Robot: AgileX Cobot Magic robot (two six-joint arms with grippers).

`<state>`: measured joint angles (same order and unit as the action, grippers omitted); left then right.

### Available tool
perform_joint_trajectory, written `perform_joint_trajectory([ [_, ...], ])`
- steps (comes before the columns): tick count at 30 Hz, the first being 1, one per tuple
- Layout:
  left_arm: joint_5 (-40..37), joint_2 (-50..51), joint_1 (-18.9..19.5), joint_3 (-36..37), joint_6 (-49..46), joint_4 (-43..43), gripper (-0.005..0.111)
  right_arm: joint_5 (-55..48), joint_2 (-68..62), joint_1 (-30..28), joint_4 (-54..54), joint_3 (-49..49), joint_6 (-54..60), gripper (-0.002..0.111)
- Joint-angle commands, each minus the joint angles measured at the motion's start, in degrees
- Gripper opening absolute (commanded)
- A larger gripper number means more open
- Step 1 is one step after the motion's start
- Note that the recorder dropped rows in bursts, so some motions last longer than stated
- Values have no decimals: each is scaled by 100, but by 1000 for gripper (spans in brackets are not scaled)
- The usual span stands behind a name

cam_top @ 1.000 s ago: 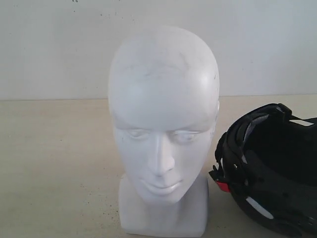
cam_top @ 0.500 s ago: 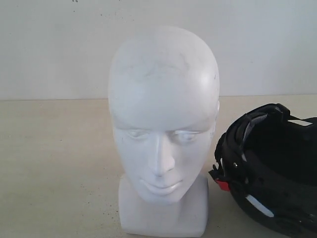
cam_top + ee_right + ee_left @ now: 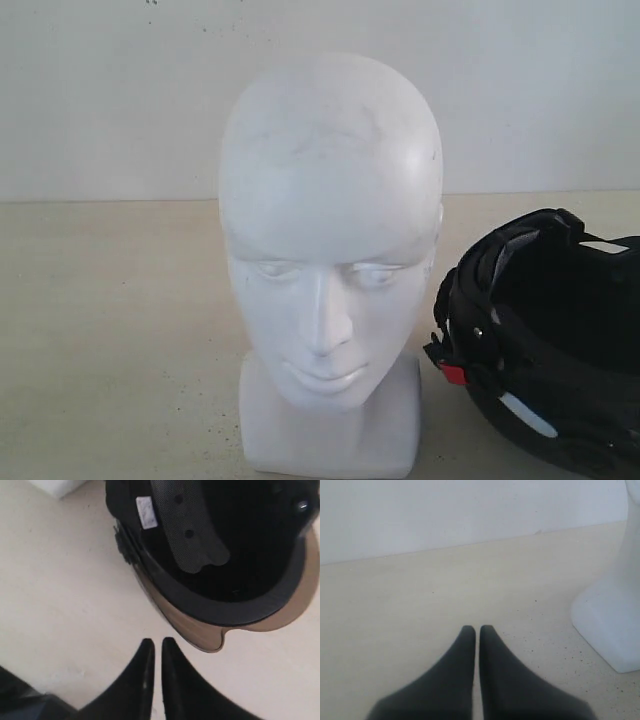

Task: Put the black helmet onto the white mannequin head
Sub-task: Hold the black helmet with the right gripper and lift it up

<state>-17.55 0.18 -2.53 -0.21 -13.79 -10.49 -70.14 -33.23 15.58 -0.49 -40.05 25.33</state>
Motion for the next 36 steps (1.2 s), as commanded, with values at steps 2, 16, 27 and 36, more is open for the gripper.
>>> perform_joint_trajectory([
  [2,0,-18,-16,21,2,-65,4,351,-470,106,294,313,822,47],
  [16,0,-18,-16,21,2,-65,4,2343,-591,96,1779,1268,2905,69],
  [27,0,-18,-16,21,2,-65,4,2509,-1575,96,1906,1247,2952,69],
  [36,0,-18,-16,21,2,-65,4,3192,-1888,96,1102,1247,2555,69],
])
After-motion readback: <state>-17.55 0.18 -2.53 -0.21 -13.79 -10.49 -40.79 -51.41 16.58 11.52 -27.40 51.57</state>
